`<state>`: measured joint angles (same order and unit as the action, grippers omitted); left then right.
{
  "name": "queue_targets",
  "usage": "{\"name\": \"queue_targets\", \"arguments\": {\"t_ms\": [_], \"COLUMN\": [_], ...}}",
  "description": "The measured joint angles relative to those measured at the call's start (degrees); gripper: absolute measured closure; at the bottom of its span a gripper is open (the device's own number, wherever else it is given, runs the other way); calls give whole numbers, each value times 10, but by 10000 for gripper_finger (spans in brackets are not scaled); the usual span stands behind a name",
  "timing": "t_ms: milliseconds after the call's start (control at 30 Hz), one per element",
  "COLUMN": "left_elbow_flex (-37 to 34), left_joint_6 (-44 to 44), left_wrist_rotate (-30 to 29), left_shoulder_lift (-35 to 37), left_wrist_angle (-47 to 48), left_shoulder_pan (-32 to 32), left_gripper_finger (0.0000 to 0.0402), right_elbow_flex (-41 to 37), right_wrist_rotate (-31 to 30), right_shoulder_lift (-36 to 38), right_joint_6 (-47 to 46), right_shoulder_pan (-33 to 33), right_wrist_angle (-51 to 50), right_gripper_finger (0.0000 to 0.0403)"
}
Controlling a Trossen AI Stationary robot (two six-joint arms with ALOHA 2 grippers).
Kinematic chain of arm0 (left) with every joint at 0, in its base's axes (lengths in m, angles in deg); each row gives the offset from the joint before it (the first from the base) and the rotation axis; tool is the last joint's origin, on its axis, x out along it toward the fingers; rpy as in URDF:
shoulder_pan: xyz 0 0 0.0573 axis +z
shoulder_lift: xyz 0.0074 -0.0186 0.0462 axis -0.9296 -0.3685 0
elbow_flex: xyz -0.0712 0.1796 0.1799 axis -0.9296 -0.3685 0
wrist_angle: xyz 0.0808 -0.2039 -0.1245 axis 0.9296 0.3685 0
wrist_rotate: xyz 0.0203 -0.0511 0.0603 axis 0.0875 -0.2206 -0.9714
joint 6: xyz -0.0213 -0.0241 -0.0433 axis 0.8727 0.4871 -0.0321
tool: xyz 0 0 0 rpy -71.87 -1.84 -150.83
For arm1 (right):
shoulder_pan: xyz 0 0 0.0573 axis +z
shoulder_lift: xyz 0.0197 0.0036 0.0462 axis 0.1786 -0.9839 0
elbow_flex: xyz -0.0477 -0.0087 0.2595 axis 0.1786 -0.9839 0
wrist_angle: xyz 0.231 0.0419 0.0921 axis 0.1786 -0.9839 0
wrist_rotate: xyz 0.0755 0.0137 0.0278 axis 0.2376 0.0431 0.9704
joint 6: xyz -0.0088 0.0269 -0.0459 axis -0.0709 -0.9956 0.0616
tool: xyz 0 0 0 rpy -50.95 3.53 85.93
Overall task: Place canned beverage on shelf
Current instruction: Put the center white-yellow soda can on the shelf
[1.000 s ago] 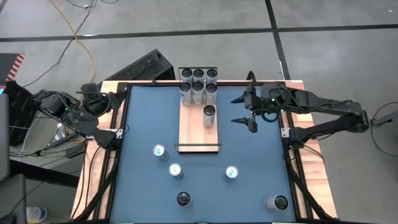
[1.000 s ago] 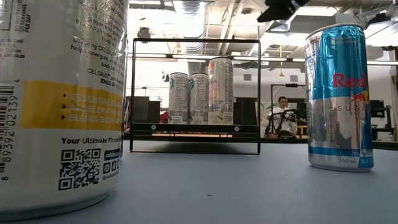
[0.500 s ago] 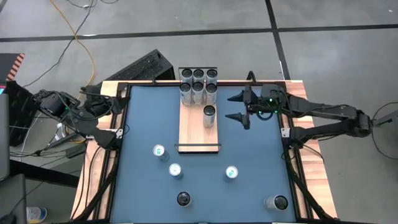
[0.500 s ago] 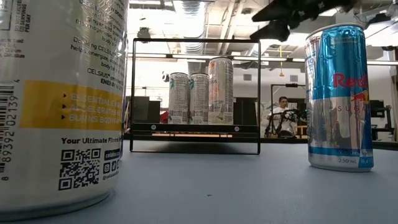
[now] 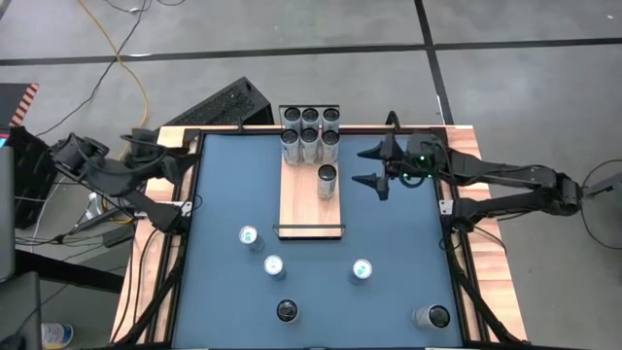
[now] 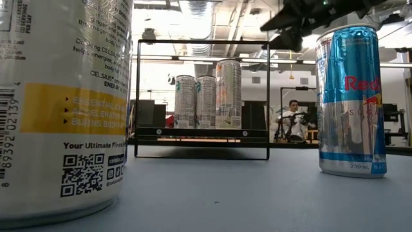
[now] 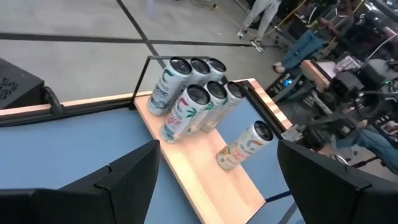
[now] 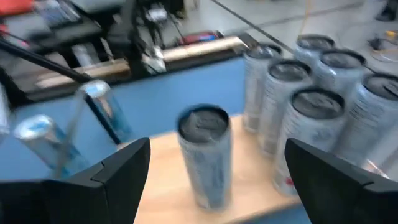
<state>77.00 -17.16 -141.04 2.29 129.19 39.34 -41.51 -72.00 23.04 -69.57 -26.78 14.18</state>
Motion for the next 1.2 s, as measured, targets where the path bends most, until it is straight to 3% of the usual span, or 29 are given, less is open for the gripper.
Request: {"name": "queue_targets", "arguments": {"t_ms": [333, 967, 1200], "left_elbow_flex": [0, 0, 0], "left_joint_6": [-51, -137, -156], "left_wrist_rotate": [62, 59, 20], "left_shoulder_lift": [3, 3, 3], "left_wrist_angle": [4, 4, 4], "left_shoulder_pan": [0, 0, 0], "left_gripper_finger": [93, 93, 93], "right_elbow_flex": [0, 0, 0], "right_wrist_rotate": [-18, -33, -33], "right_shoulder_lift": [-41, -33, -39], "right_joint_6": [12, -30, -31], "right_shoulder_pan": [12, 25, 32], "right_wrist_angle": [-9, 35, 75], "right_gripper_finger": [47, 47, 47]}}
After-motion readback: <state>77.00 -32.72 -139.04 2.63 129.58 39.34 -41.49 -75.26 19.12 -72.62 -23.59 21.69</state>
